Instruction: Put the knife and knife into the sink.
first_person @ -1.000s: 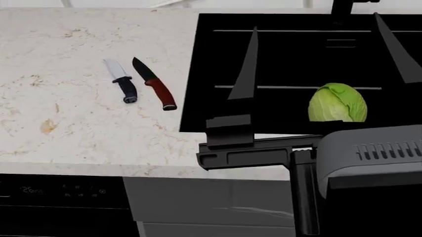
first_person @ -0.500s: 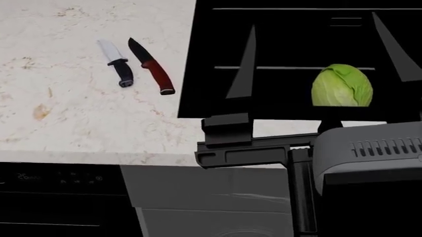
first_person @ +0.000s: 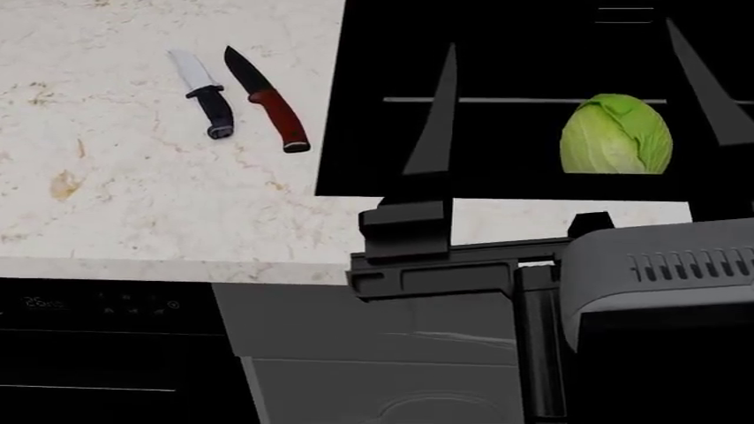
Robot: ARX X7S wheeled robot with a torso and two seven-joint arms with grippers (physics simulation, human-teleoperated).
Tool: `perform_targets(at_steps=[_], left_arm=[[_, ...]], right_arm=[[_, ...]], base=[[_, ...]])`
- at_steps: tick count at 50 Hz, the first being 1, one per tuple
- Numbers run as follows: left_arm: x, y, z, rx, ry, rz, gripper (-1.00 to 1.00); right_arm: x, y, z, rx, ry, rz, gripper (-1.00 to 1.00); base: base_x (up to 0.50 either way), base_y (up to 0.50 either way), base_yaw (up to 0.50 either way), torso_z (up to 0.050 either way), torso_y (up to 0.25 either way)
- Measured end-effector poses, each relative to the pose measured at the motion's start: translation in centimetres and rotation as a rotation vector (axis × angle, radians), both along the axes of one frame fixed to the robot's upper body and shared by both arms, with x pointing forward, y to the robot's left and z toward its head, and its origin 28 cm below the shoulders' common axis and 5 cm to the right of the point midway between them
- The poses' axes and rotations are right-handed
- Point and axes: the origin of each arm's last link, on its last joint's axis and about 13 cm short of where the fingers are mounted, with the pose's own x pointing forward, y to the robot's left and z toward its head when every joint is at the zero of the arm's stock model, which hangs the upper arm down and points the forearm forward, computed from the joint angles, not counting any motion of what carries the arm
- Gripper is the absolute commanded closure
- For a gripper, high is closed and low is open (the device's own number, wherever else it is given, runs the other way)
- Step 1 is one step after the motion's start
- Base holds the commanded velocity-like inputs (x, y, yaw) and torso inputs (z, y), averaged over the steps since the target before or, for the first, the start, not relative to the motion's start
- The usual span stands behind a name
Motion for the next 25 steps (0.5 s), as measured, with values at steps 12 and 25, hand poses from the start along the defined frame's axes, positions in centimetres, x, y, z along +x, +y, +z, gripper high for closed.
perform_targets(at_steps=[12,25], left_arm=[[-0.01,0.18,0.00,-0.004,0.006,0.011,-1.00],[-0.02,0.27,0.04,-0.006,0.006,0.016,-1.00]], right_arm=[[-0.09,0.18,0.24,-0.001,0.001,0.006,-1.00],[-0.19,0.28,0.37,-0.002,0.002,0.011,-1.00]], base=[[0.00,0.00,0.00,0.000,0.000],[0.05,0.00,0.00,0.000,0.000]])
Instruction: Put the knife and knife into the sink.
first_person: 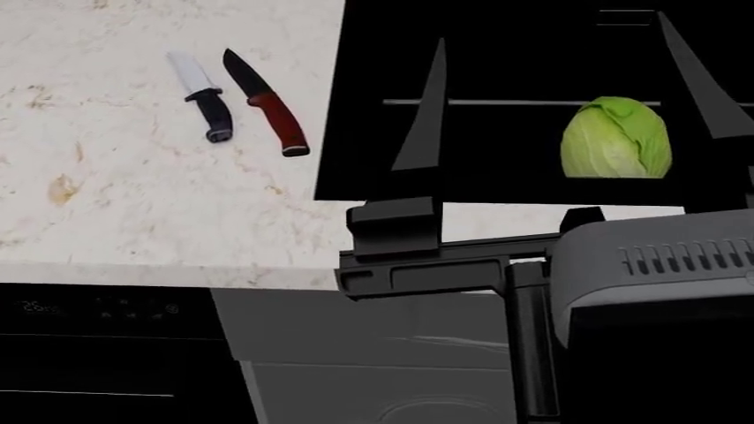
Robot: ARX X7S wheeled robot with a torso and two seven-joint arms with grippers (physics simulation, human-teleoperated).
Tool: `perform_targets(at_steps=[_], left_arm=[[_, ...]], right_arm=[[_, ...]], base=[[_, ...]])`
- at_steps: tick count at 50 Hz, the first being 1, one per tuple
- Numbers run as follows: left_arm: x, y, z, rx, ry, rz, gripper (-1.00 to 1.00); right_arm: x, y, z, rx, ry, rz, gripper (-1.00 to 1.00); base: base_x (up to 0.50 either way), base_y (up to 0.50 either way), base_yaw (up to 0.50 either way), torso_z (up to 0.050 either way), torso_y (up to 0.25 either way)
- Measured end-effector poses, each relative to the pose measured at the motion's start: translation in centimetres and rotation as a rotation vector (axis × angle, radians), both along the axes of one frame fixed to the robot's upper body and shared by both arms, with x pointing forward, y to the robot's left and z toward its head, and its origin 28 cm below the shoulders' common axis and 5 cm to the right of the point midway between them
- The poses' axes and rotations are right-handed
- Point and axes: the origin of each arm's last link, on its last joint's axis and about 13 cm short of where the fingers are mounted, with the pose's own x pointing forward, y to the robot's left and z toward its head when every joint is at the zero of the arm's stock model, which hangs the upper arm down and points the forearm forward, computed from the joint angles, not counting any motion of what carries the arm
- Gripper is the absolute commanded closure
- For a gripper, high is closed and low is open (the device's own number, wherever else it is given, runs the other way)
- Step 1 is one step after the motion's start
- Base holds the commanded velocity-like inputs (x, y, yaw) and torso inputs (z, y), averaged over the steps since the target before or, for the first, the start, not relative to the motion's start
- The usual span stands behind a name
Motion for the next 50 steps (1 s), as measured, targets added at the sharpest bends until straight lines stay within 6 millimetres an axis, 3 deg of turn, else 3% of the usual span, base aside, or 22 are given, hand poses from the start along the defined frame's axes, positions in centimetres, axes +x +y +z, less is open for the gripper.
perform_targets(at_steps=[50], left_arm=[[-0.10,0.40,-0.08,-0.009,0.000,0.008,-1.00]], right_arm=[[-0.09,0.28,0.16,-0.005,0.008,0.004,-1.00]], base=[[0.20,0.00,0.00,0.000,0.000]])
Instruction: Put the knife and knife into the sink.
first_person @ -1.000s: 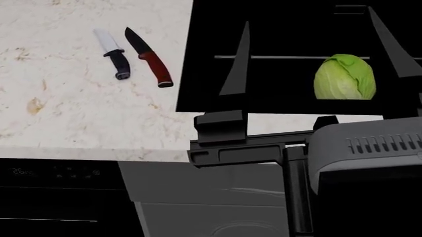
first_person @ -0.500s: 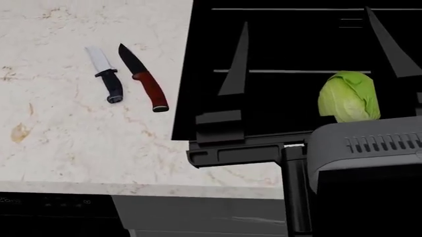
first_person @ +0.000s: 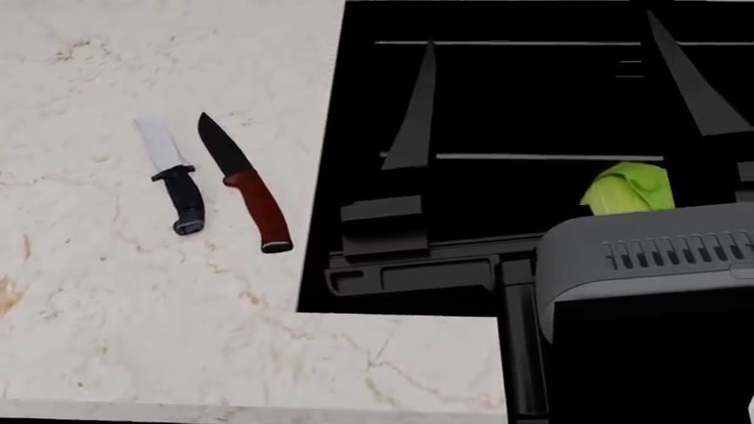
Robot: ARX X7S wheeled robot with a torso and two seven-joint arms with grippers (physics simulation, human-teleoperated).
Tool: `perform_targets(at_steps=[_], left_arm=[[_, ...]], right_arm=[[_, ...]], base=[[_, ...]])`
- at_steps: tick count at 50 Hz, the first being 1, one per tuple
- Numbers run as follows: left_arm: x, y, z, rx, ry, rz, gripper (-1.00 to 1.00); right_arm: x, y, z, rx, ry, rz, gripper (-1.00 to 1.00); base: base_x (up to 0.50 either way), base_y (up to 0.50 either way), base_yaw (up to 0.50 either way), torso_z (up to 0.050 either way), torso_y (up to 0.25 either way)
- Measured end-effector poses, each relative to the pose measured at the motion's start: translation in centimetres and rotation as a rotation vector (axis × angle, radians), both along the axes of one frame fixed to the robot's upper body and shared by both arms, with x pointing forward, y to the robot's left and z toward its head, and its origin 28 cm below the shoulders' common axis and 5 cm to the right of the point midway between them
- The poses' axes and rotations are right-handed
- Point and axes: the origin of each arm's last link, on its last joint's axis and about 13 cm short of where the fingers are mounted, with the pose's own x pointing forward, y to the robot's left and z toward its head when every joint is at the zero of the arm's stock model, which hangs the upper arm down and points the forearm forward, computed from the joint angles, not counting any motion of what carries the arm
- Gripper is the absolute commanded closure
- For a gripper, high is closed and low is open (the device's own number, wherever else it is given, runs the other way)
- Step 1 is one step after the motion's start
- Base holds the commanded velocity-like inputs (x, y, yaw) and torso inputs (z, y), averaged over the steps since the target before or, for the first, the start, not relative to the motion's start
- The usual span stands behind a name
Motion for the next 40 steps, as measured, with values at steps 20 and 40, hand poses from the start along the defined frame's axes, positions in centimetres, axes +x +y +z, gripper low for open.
perform_targets(at_steps=[20,40], left_arm=[[-0.04,0.04,-0.08,-0.002,-0.001,0.002,-1.00],[-0.07,0.07,-0.18,-0.005,0.002,0.002,-1.00]], right_arm=[[-0.06,-0.02,-0.05,0.002,0.003,0.000,-1.00],[-0.02,-0.01,-0.11,0.002,0.008,-0.002,-1.00]], base=[[0.21,0.00,0.00,0.000,0.000],[0.20,0.00,0.00,0.000,0.001]])
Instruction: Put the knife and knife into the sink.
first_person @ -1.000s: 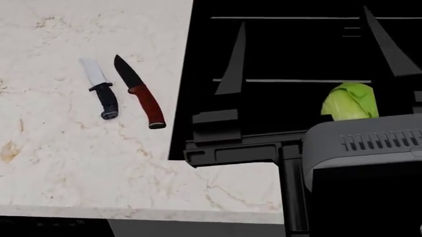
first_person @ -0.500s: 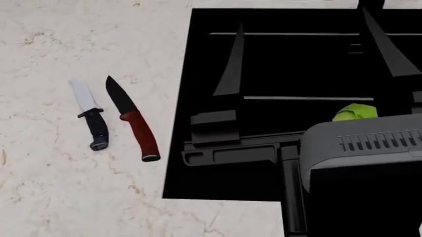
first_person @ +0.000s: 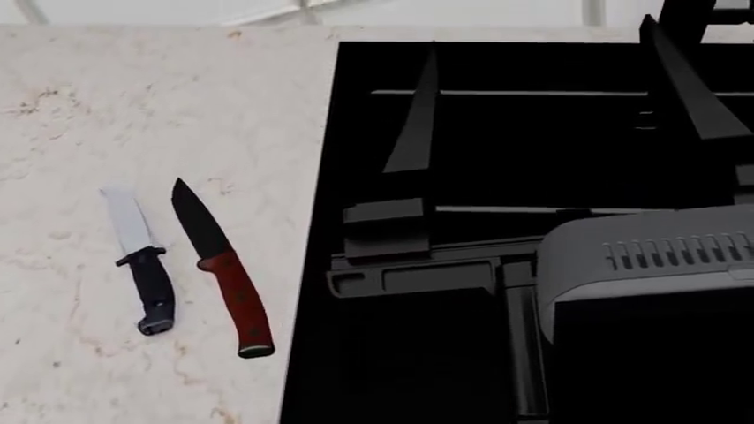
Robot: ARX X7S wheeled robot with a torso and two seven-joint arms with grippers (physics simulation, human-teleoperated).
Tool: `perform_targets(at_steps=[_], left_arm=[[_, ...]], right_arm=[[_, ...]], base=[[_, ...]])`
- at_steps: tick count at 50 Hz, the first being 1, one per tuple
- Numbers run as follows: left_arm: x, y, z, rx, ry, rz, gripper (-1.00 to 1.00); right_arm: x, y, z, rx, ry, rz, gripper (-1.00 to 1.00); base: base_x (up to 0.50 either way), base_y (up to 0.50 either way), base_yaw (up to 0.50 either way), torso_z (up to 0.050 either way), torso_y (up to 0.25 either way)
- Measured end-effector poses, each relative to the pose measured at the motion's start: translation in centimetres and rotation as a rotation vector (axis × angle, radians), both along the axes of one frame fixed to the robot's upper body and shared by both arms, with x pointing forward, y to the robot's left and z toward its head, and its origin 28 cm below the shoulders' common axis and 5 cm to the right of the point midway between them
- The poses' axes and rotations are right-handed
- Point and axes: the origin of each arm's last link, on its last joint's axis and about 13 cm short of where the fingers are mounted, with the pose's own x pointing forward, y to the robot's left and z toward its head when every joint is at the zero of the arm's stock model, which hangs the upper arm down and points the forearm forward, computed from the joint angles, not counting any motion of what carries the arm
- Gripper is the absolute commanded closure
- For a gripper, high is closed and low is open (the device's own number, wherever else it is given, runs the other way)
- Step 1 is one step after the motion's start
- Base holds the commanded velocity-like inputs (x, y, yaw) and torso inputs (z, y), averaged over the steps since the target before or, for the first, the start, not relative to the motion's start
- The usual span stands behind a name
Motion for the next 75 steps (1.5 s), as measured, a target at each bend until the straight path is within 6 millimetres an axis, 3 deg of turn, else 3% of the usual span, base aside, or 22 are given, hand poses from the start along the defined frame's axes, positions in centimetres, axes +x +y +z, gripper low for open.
perform_targets(at_steps=[36,46,58,75], left_arm=[[-0.1,0.1,-0.2,-0.010,0.002,-0.001,-1.00],[-0.2,0.3,-0.3,-0.013,0.004,0.003,-1.00],[-0.1,0.2,-0.3,-0.011,0.007,0.001,-1.00],[0.0,-0.1,-0.2,-0.006,0.010,-0.005,-1.00]], right_arm=[[-0.2,0.1,0.1,-0.007,-0.002,-0.005,-1.00],[-1.0,0.2,1.6,-0.005,0.034,0.040,-1.00],[-1.3,0.7,4.3,0.000,0.216,0.160,-1.00],[1.2,1.9,6.1,-0.019,0.615,0.239,-1.00]], base=[[0.16,0.00,0.00,0.000,0.000],[0.00,0.00,0.00,0.000,0.000],[0.00,0.00,0.00,0.000,0.000],[0.00,0.00,0.00,0.000,0.000]])
